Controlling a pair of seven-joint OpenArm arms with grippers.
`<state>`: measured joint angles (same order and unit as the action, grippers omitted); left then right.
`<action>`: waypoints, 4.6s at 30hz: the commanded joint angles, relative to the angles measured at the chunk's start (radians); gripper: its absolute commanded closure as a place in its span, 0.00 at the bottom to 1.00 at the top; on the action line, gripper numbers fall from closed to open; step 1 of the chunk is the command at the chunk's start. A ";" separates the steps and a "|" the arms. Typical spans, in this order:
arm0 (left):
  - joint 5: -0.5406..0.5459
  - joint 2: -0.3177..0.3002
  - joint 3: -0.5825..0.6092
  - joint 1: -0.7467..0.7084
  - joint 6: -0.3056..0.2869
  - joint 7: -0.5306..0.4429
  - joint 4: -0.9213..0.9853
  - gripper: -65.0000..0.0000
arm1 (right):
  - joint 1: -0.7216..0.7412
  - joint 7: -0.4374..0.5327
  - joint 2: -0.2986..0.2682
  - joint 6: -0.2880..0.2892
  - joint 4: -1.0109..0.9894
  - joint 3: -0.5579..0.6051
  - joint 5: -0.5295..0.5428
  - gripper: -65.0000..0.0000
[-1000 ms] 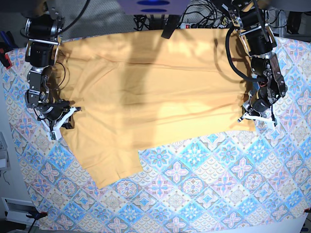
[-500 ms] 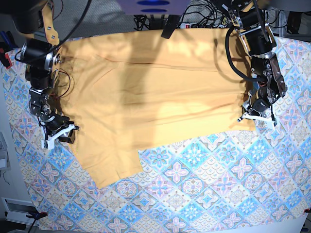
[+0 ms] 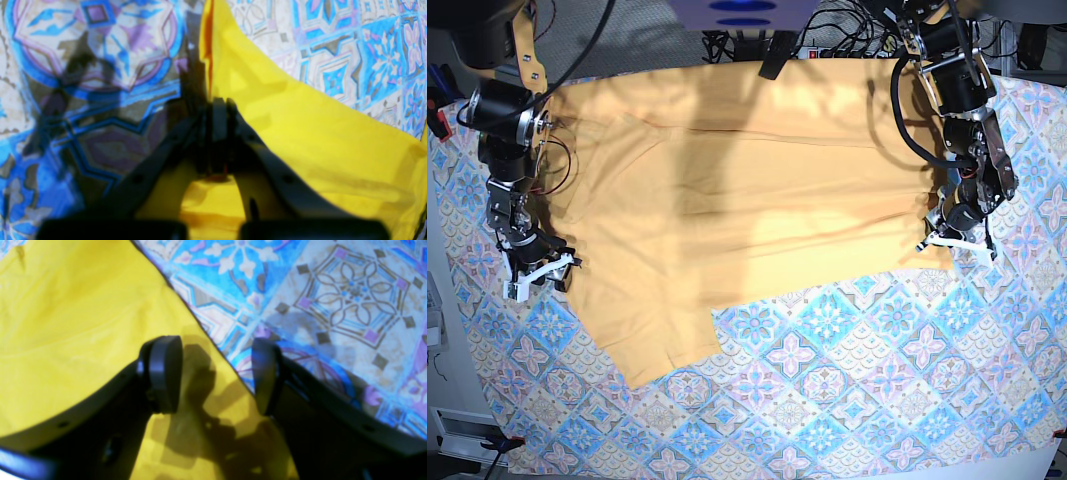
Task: Fold the T-shirt properly
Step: 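Hold the side edges with both grippers and adjust the grip, then lift the held edges and pull them toward the robot base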
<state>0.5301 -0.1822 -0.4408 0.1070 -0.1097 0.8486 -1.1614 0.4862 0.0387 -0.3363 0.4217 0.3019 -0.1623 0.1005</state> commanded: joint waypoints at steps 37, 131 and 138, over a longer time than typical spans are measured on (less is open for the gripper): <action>0.006 -0.015 -0.003 0.015 -0.008 -0.013 -0.019 1.00 | -0.080 -0.142 -0.043 0.164 0.268 0.077 0.011 1.00; 0.153 -0.020 -0.005 -0.553 -0.006 0.096 -0.411 0.69 | -0.584 -0.405 -0.037 0.276 0.971 -0.201 0.011 0.91; 0.155 -0.018 -0.005 -0.553 -0.006 0.096 -0.411 0.70 | -0.570 -0.397 -0.025 0.202 0.986 -0.204 0.015 0.75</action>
<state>0.7013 -0.1936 -0.4408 -0.4381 -0.1284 0.9314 -1.5635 -0.0994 -0.3862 -0.3466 0.6235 1.2644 -0.3592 0.1013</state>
